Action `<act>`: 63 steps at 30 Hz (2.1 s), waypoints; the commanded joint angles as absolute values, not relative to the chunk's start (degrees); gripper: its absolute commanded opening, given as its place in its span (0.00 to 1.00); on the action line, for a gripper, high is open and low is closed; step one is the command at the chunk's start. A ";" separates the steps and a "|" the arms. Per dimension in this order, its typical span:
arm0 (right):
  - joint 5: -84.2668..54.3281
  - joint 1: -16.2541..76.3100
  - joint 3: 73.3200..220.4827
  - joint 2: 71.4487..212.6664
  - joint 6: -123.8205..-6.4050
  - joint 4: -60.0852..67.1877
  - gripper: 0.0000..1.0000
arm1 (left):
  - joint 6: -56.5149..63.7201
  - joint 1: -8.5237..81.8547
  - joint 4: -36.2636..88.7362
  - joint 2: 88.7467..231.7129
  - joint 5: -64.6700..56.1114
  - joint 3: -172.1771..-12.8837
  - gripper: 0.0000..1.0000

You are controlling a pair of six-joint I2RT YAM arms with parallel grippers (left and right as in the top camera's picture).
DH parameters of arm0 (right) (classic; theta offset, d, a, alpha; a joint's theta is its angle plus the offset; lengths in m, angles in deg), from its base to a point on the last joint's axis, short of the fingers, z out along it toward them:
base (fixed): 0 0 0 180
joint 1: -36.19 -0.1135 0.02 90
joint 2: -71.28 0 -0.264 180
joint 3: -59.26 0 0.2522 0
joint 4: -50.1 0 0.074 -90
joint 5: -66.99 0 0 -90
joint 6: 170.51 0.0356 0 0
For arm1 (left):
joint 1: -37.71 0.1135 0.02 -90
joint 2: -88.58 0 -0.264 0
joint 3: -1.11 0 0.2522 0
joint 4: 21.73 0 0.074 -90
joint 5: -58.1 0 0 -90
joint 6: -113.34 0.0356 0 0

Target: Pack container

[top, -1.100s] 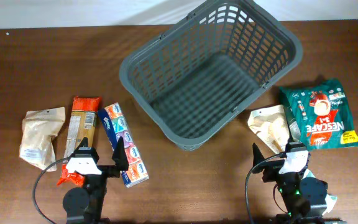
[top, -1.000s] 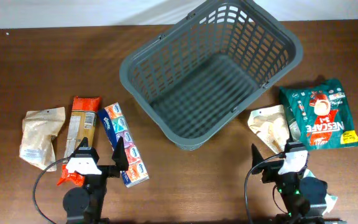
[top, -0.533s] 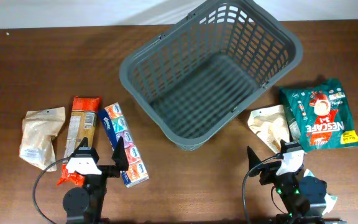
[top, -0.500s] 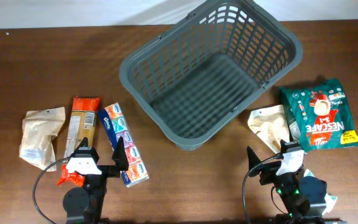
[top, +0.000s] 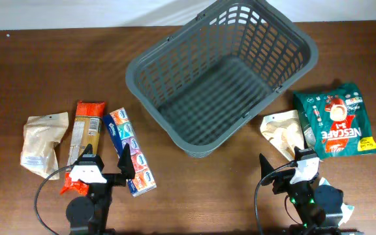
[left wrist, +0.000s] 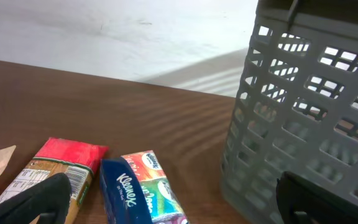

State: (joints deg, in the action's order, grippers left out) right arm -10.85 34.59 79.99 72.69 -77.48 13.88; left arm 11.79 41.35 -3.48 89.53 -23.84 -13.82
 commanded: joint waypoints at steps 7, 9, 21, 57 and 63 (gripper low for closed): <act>-9.71 34.32 79.83 72.89 -77.00 13.05 0.99 | 12.92 41.14 -3.43 88.92 -24.43 -13.45 0.99; -9.71 34.32 79.83 72.89 -77.00 13.03 0.99 | 12.92 41.14 -3.43 88.92 -24.43 -13.45 0.99; -9.71 34.32 79.83 72.89 -77.00 13.03 0.99 | 12.92 41.14 -3.43 88.92 -24.43 -13.45 0.99; -7.09 34.32 158.56 105.61 -76.74 -29.86 0.99 | 19.13 41.14 38.57 124.99 -17.90 -91.59 0.99; -7.11 34.32 179.44 118.00 -82.64 -45.35 0.99 | 19.11 41.14 53.00 131.91 -17.72 -109.23 0.99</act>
State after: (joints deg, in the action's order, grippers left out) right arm -7.46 34.59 174.67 113.92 -79.34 -42.62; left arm 18.21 41.35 50.31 130.73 -18.40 -104.60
